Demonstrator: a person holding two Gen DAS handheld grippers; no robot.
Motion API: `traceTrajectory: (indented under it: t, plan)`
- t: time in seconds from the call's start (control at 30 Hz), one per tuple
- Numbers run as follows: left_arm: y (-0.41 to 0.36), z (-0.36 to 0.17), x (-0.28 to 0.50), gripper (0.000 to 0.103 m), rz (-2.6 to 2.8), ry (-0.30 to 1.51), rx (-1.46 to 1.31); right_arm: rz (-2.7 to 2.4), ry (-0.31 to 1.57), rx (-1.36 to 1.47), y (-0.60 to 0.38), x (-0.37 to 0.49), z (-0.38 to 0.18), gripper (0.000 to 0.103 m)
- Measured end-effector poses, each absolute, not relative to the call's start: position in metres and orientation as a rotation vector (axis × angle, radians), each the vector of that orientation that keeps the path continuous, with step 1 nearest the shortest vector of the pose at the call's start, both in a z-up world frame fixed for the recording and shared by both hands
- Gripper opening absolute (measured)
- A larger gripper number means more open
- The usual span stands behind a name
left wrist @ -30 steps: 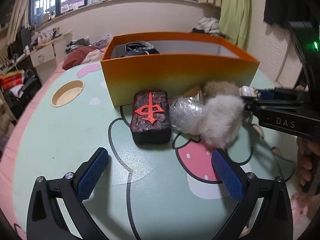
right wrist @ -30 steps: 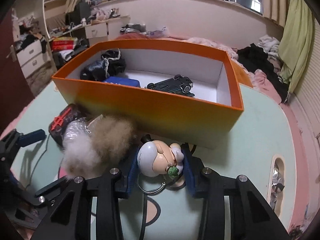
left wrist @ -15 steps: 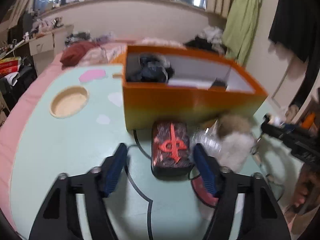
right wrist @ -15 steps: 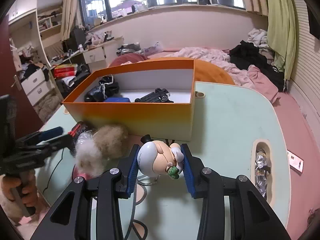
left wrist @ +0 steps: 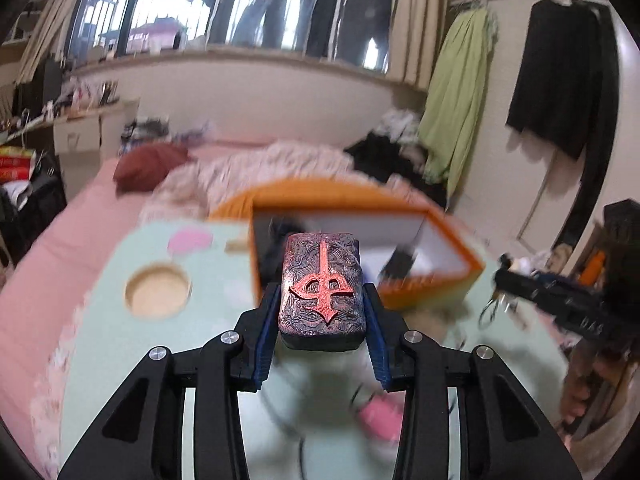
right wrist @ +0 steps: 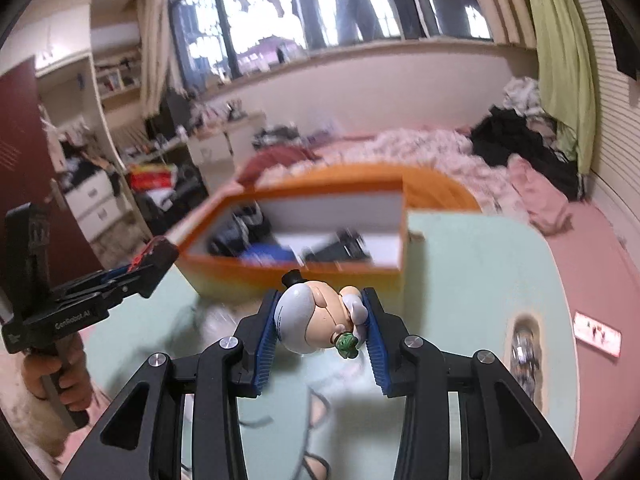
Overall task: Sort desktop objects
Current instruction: 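Place the red-and-black case in the box with the left gripper while the right places the figurine, then grasp the clear plastic bag with the left gripper while the right grasps the brown fluffy ball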
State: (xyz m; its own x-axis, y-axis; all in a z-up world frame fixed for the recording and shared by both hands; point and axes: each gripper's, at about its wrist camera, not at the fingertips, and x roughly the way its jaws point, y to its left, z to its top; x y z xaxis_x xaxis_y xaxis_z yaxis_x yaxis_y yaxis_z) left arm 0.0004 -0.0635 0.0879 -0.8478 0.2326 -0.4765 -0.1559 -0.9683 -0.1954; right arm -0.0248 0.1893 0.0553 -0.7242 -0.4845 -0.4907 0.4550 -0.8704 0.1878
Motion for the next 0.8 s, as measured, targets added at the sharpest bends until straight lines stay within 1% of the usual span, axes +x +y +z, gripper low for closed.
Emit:
traceTrajectory:
  t: [0.07,0.13,0.2,0.23,0.3,0.37,0.43,0.47,0.6,0.63,0.67,0.7,0.77,0.8]
  plan:
    - [-0.061,0.099,-0.01,0.041,2.832,-0.226,-0.704,-2.526,-0.049,0.679,0.181,-0.034,0.068,0.039]
    - [-0.055,0.099,-0.031,0.041,2.807,-0.229,-0.722,-2.54,-0.025,0.625,0.172,-0.048,0.074,0.039]
    - [-0.055,0.088,-0.051,0.052,2.781,-0.304,-0.804,-2.567,-0.003,0.634,0.163,-0.069,0.069,0.039]
    - [-0.059,0.08,-0.058,0.057,2.774,-0.373,-0.841,-2.581,-0.004,0.647,0.162,-0.077,0.064,0.039]
    - [-0.07,0.068,-0.058,0.057,2.735,-0.501,-0.85,-2.6,-0.046,0.693,0.162,-0.089,0.052,0.048]
    - [-0.077,0.064,-0.052,0.057,2.704,-0.529,-0.83,-2.584,-0.122,0.709,0.168,-0.089,0.043,0.052]
    - [-0.077,0.065,-0.043,0.058,2.719,-0.486,-0.811,-2.592,-0.137,0.713,0.172,-0.083,0.04,0.055]
    - [-0.075,0.066,-0.037,0.061,2.728,-0.445,-0.811,-2.595,-0.137,0.716,0.173,-0.08,0.039,0.059]
    - [-0.061,0.059,-0.005,0.066,2.681,-0.306,-0.834,-2.604,-0.153,0.704,0.181,-0.052,0.04,0.067]
    - [-0.056,0.056,-0.001,0.071,2.671,-0.282,-0.864,-2.601,-0.131,0.707,0.18,-0.042,0.041,0.069]
    - [-0.05,0.047,0.004,0.078,2.658,-0.257,-0.923,-2.591,-0.108,0.729,0.178,-0.035,0.041,0.076]
    - [-0.045,0.039,0.003,0.08,2.635,-0.245,-0.981,-2.57,-0.085,0.76,0.177,-0.029,0.039,0.077]
    - [-0.033,0.017,-0.003,0.08,2.59,-0.207,-1.14,-2.517,-0.011,0.838,0.169,-0.017,0.033,0.077]
    - [-0.026,0.013,-0.004,0.082,2.606,-0.174,-1.141,-2.511,0.028,0.879,0.165,-0.015,0.027,0.079]
